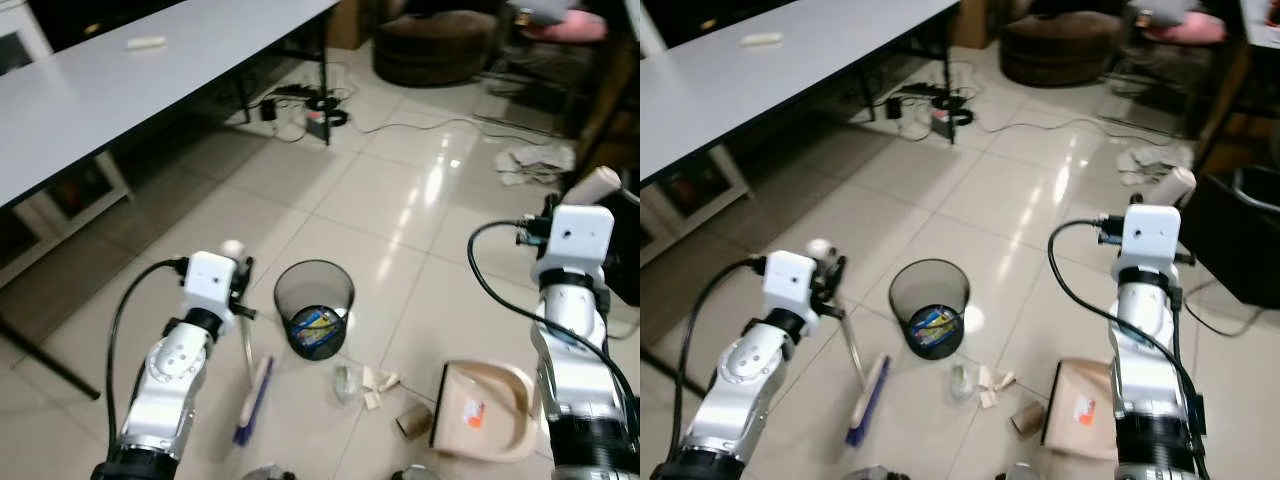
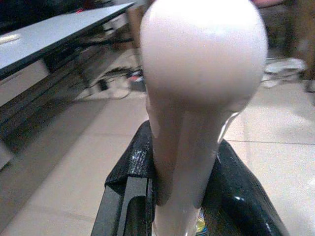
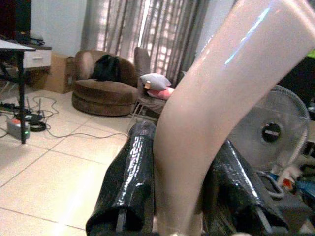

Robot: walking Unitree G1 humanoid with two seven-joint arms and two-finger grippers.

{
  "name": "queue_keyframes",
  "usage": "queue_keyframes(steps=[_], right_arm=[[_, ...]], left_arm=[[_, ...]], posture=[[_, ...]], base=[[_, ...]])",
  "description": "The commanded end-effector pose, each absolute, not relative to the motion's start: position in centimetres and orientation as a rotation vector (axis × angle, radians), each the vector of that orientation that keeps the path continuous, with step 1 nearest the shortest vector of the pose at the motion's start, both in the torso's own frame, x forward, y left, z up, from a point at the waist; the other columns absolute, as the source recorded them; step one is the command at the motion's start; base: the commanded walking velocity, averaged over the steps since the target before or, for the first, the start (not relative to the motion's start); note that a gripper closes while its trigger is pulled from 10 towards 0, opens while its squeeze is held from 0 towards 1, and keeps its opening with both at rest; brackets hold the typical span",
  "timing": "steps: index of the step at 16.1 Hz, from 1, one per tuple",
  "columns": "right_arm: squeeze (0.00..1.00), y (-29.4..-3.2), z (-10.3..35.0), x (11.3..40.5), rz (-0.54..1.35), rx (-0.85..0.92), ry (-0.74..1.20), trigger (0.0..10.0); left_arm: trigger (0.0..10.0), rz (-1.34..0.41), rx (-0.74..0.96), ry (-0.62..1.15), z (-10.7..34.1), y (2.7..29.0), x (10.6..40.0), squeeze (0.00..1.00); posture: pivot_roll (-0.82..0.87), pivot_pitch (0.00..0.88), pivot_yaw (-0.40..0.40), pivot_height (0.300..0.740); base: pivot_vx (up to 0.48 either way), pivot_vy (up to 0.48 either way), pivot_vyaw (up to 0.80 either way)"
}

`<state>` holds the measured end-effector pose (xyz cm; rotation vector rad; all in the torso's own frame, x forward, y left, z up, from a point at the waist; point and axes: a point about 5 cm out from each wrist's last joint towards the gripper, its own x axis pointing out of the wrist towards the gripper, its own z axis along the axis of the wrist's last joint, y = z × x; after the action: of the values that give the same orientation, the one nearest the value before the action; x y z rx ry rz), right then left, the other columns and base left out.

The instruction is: Sweep floor

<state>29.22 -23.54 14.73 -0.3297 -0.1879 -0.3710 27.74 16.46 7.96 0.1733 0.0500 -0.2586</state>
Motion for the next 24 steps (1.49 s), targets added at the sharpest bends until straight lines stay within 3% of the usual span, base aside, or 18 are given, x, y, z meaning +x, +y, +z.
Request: queue_keyframes(steps=[1, 7, 14, 19, 24], right_arm=[[0.00, -22.0, 17.4, 29.3, -0.319, -0.305, -0.297, 10.0], [0.00, -19.2, 14.9, 28.9, -0.260, -0.229, -0.195, 10.0], [0.00, -19.7, 13.9, 27.8, -0.306, -0.215, -0.133, 10.0], [0.00, -19.5, 14.1, 28.0, -0.300, -0.225, -0.136, 10.0], [0.00, -19.0, 13.8, 28.6, -0.242, -0.226, -0.118, 10.0]], left_arm=[[10.0, -0.289, 0.212, 0.000, 8.7, 16.5, 27.7, 0.00], [10.0, -0.360, 0.182, -0.007, 9.1, 16.2, 27.4, 0.00], [10.0, -0.394, 0.186, -0.041, 9.7, 15.9, 27.4, 0.00], [10.0, -0.310, 0.196, -0.113, 11.2, 16.0, 28.5, 0.00], [10.0, -0.163, 0.206, -0.143, 11.9, 17.3, 28.9, 0.00]], posture=[[-0.06, 0.000, 0.085, 0.740], [-0.04, 0.000, 0.088, 0.740], [-0.04, 0.023, 0.104, 0.740], [-0.04, 0.033, 0.109, 0.740], [-0.03, 0.044, 0.095, 0.740]], base=[[0.000, 0.000, 0.00], [0.000, 0.000, -0.53], [0.000, 0.000, -0.80], [0.000, 0.000, -0.80], [0.000, 0.000, 0.00]])
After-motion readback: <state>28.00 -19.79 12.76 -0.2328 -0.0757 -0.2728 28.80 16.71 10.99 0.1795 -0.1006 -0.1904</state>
